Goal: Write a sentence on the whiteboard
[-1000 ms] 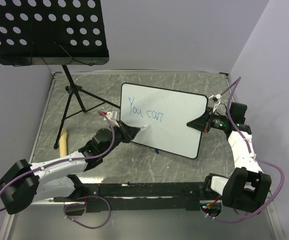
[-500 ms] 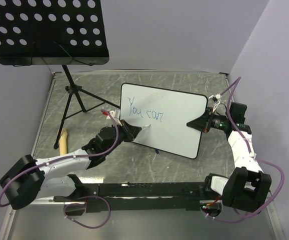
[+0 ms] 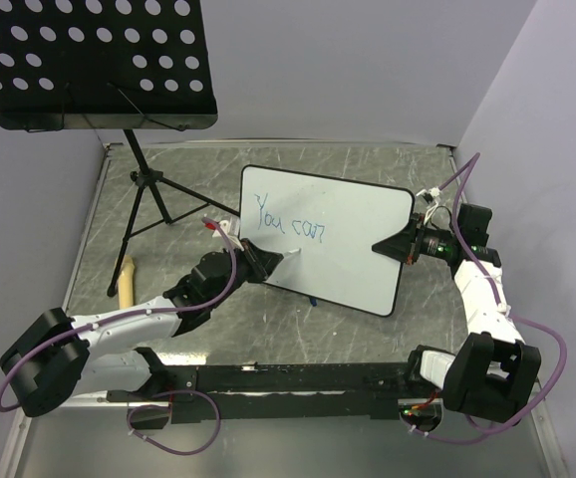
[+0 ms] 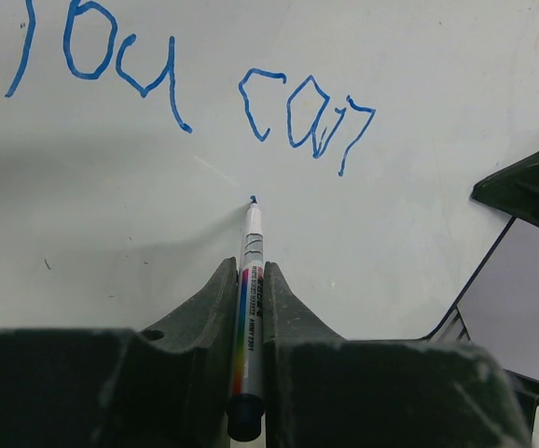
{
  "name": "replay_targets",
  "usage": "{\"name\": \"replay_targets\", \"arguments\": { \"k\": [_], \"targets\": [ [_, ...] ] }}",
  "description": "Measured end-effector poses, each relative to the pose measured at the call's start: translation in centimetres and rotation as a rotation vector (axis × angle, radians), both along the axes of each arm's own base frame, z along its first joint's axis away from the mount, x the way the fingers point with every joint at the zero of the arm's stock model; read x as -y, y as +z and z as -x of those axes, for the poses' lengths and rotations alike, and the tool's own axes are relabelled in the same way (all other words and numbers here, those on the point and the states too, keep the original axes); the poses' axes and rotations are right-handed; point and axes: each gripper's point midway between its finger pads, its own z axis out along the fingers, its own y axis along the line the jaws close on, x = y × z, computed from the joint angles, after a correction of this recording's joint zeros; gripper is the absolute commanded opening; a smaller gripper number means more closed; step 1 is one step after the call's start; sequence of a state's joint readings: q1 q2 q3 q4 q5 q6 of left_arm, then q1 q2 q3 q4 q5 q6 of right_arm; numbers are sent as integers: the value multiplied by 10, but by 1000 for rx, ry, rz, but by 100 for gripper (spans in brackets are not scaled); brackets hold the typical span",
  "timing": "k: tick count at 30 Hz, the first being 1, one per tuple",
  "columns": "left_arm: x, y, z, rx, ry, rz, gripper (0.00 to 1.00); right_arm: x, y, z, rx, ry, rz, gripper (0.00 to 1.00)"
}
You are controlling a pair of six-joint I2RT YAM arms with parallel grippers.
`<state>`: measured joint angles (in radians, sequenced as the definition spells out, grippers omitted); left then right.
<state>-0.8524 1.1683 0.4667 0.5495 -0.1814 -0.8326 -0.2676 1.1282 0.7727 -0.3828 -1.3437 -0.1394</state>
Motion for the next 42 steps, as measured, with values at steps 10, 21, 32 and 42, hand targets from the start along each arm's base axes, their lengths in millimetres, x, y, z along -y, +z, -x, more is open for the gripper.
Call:
{"name": "replay_targets", "arguments": {
  "k": [10,21,32,42],
  "targets": [
    [1,-6,5,-24,-20,-4,1,0,0,0,0,0,0,0],
    [2,-17,16,-63,-43,-21,1,0,0,0,0,0,0,0],
    [10,-2,9,-42,-46,-14,1,0,0,0,0,0,0,0],
    [20,12,1,-13,-57,-10,1,0,0,0,0,-1,0,0]
  ]
}}
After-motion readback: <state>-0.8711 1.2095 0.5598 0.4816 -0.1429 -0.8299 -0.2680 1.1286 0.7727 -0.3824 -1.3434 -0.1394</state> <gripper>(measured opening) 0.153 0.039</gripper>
